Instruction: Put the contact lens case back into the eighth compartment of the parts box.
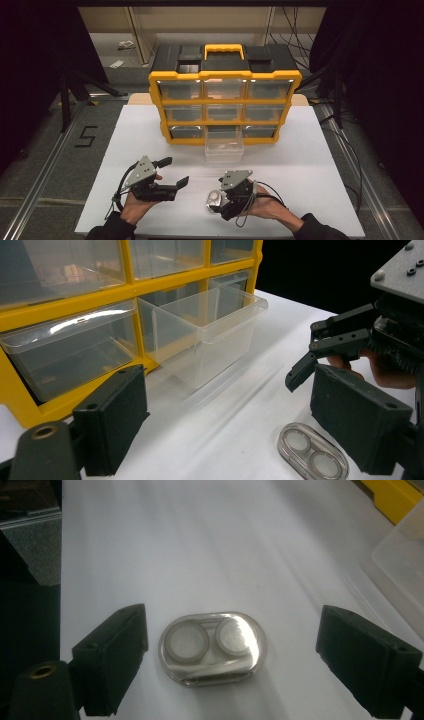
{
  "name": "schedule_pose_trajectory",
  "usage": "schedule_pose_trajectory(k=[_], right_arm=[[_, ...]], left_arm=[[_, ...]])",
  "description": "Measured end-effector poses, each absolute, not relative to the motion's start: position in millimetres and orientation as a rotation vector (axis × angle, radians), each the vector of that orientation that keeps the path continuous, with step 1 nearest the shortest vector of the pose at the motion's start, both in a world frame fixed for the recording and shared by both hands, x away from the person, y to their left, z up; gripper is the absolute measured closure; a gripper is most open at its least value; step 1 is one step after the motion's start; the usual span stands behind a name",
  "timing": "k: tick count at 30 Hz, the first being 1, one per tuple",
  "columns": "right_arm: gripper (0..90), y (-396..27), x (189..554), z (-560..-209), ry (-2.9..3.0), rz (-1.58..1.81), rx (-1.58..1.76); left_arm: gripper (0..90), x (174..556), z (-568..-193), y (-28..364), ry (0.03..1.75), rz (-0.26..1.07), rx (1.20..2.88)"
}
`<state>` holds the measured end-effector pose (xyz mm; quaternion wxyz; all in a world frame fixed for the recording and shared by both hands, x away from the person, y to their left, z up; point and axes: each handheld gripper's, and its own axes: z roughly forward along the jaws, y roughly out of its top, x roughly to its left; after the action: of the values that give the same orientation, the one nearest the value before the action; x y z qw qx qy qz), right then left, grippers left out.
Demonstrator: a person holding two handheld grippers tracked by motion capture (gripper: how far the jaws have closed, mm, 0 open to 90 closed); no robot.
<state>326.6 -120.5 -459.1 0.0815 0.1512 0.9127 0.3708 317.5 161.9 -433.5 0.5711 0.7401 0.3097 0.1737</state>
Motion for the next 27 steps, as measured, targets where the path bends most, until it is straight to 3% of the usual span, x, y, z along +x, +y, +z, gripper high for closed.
schedule_pose_trajectory(k=[27], right_arm=[[14.1,-104,329,-482,2.845,0.94,0.388]], left_arm=[[14.9,316,-434,162,0.718,0.409,1.74]])
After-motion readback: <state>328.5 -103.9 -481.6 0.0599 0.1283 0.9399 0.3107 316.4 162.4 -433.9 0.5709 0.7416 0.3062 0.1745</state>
